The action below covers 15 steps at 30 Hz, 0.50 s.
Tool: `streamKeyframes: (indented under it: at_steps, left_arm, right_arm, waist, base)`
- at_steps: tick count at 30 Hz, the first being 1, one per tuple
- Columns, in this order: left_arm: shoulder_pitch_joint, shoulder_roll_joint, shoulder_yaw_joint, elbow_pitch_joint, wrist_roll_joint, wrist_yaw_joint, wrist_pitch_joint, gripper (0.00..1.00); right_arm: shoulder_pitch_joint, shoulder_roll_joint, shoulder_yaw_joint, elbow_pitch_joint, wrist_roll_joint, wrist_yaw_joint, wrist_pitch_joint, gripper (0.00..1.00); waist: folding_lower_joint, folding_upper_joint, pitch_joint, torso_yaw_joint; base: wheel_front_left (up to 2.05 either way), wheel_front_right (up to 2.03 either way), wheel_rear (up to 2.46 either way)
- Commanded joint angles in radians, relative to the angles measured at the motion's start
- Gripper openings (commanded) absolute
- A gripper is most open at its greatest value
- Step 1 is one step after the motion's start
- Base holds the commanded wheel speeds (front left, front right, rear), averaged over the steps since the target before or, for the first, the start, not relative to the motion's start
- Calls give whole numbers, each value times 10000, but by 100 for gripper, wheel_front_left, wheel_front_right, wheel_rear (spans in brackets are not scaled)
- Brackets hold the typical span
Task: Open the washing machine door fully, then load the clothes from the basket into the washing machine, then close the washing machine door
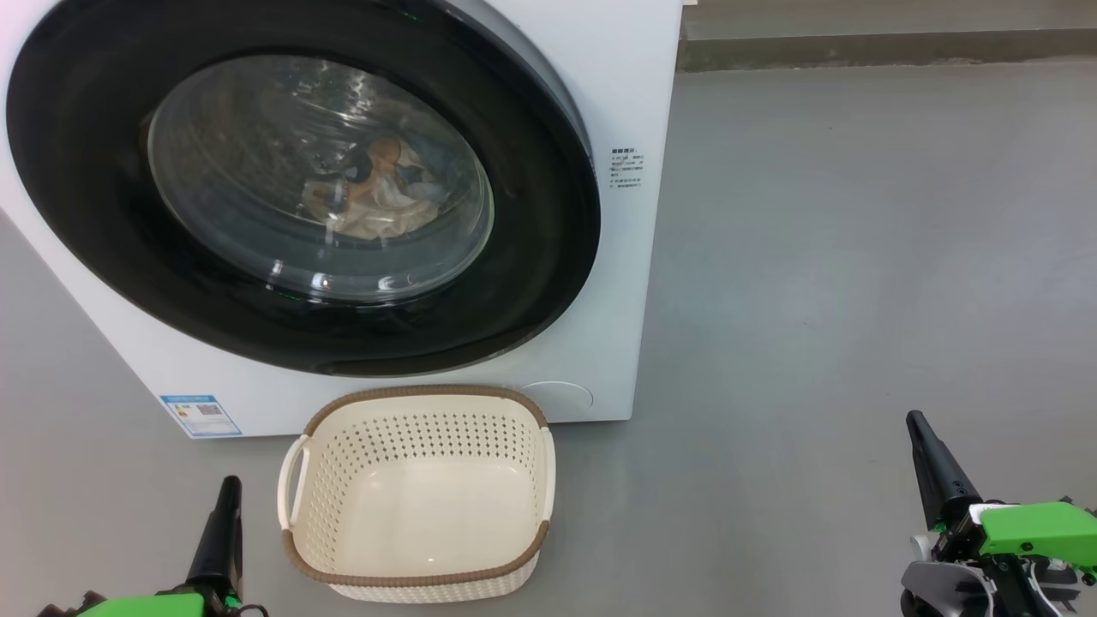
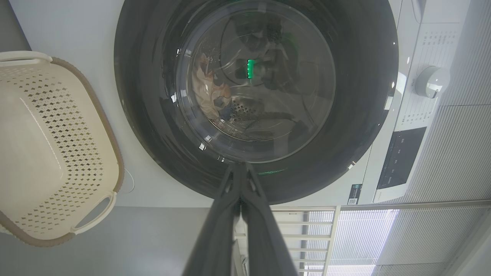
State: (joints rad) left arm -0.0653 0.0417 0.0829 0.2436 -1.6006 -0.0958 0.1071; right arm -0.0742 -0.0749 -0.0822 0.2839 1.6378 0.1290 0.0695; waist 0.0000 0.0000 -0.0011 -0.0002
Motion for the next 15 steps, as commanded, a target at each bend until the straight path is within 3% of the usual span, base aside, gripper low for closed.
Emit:
streamKeyframes:
  at_steps: [1,15]
  left_arm:
    - [-446,85,328,-312,-68,-9,63,0]
    - [-446,85,328,-313,-68,-9,63,0]
  right_arm:
    - [-437,-167,224,-317,176,17,7,0]
    - [-435,-183,246,-319,195,17,-11,0]
  waist:
    - [0,0,0,0]
    - [0,0,0,0]
  base:
    - [0,0,0]
    - [0,0,0]
